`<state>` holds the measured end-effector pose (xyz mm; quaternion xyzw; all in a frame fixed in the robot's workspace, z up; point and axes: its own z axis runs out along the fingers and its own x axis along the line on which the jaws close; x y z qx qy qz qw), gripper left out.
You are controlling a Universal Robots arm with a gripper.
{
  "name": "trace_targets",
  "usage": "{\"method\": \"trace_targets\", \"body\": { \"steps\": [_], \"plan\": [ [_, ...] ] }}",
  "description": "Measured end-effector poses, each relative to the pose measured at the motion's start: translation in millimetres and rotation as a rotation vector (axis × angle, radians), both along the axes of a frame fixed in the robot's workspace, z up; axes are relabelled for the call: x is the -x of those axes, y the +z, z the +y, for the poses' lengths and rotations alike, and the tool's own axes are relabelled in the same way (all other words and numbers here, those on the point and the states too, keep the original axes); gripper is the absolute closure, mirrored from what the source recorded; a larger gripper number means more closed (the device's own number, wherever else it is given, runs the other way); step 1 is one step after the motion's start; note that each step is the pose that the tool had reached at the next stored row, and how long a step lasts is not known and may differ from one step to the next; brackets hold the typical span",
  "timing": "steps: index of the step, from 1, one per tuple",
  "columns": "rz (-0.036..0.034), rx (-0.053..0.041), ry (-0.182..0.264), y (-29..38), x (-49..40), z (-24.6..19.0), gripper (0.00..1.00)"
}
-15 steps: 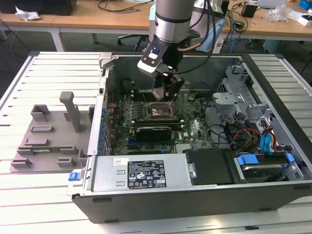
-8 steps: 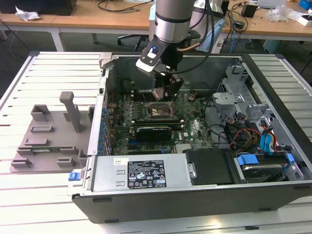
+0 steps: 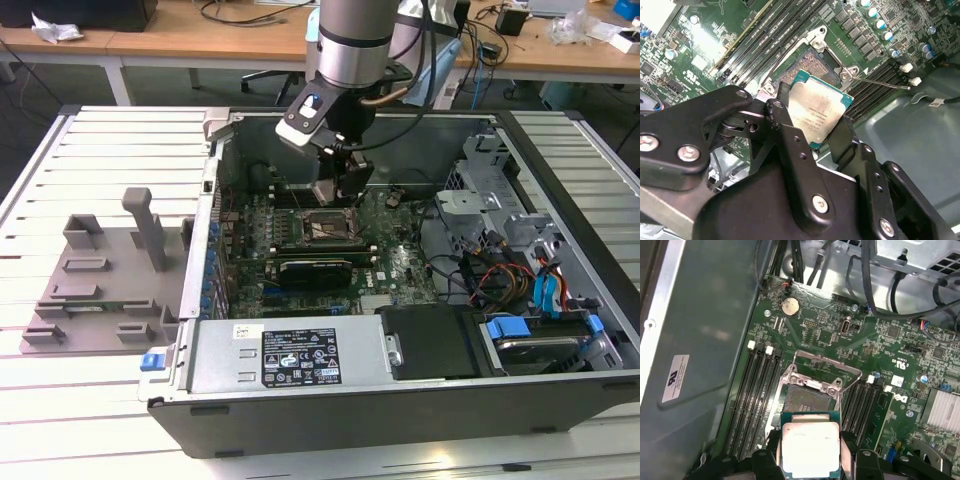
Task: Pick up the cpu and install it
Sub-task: 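Place the cpu into insertion slot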
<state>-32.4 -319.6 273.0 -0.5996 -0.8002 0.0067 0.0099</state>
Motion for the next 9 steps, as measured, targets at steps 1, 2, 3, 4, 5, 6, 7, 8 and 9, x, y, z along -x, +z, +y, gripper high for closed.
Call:
{"method": "trace_targets", "body": {
  "steps": [1,2,3,4,5,6,7,8,9],
  "plan": [
    [0.0,0.0,-0.006,0.0,0.0,0.0,0.45],
    [0.0,0.0001,-0.013,0.0,0.0,0.0,0.45],
    [0.0,0.0001,-0.023,0.0,0.0,0.0,0.45],
    [0.0,0.0001,-0.028,0.0,0.0,0.0,0.45],
    [0.0,0.0001,-0.034,0.0,0.0,0.0,0.45],
    [0.0,0.0001,-0.042,-0.1,0.0,0.0,0.45],
    [0.0,0.0,-0.047,-0.1,0.0,0.0,0.45],
    [0.0,0.0001,-0.055,-0.1,0.0,0.0,0.45],
    [0.0001,0.0001,-0.06,-0.1,0.0,0.0,0.45]
  ]
}}
